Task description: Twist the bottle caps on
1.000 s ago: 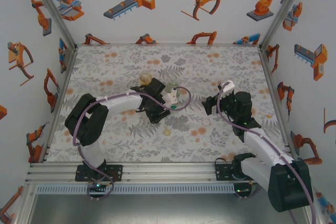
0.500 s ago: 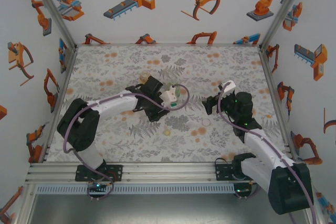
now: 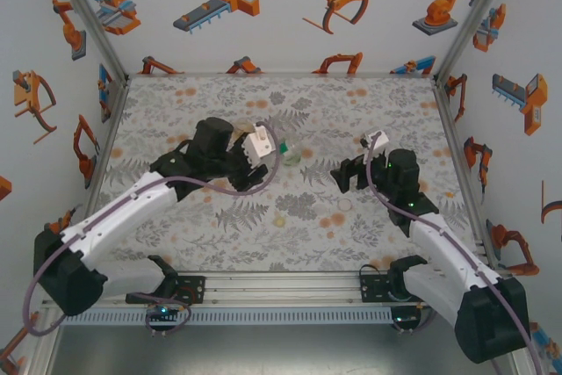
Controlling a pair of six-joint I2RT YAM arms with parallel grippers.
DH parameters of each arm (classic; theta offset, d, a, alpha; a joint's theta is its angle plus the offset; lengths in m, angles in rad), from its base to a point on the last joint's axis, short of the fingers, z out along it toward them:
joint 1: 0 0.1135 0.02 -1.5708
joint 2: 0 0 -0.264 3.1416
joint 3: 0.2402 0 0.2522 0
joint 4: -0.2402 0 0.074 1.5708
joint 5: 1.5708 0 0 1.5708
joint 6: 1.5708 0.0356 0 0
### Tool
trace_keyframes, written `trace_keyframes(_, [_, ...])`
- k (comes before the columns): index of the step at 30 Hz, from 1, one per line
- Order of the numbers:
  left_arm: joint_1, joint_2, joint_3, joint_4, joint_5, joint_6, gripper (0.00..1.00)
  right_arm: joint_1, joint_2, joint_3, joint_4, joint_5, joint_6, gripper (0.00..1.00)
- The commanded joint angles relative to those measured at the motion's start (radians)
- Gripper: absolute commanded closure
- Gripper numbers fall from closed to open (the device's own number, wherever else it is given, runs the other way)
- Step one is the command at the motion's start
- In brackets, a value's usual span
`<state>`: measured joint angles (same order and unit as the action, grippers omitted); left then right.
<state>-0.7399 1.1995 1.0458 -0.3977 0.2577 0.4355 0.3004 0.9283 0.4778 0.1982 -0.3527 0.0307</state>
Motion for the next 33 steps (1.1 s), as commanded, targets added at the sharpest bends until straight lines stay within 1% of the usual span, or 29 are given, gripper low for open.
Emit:
trace_keyframes(1, [0.03,-0.08,0.001,-0.012,0.061,-0.038,1.0,0.076,0.018,0.08,-0.108,0.05,0.046,0.18])
trace_keyframes(5, [0.095,-0.138,0.018,-0.033,0.131,-0.068,1.0,0.172,0.076,0.164,-0.207,0.136,0.099,0.19])
trace_keyframes(8, [0.179,-0.168,0.025,-0.018,0.247,-0.119,1.0,0.246,0.126,0.23,-0.275,0.2,0.143,0.19])
trace_keyframes(10, [0.232,-0.189,0.013,0.01,0.332,-0.145,1.0,0.291,0.162,0.272,-0.309,0.234,0.172,0.2])
trace_keyframes(14, [0.309,-0.237,-0.034,0.107,0.428,-0.195,1.0,0.374,0.238,0.363,-0.402,0.298,0.197,0.2])
trace_keyframes(16, [0.353,-0.257,-0.058,0.154,0.477,-0.223,1.0,0.404,0.278,0.421,-0.484,0.34,0.197,0.2])
trace_keyframes(19, [0.409,-0.276,-0.1,0.223,0.54,-0.25,1.0,0.408,0.33,0.493,-0.601,0.393,0.203,0.2])
trace_keyframes(22, [0.453,-0.3,-0.148,0.312,0.626,-0.259,1.0,0.407,0.359,0.527,-0.674,0.443,0.203,0.2])
trace_keyframes(25, [0.475,-0.327,-0.191,0.406,0.653,-0.288,1.0,0.401,0.388,0.553,-0.738,0.467,0.213,0.2])
trace_keyframes(28, [0.481,-0.346,-0.213,0.439,0.653,-0.304,1.0,0.376,0.41,0.557,-0.776,0.437,0.225,0.2])
trace_keyframes(33, [0.481,-0.359,-0.218,0.425,0.659,-0.287,1.0,0.29,0.402,0.507,-0.777,0.326,0.255,0.23])
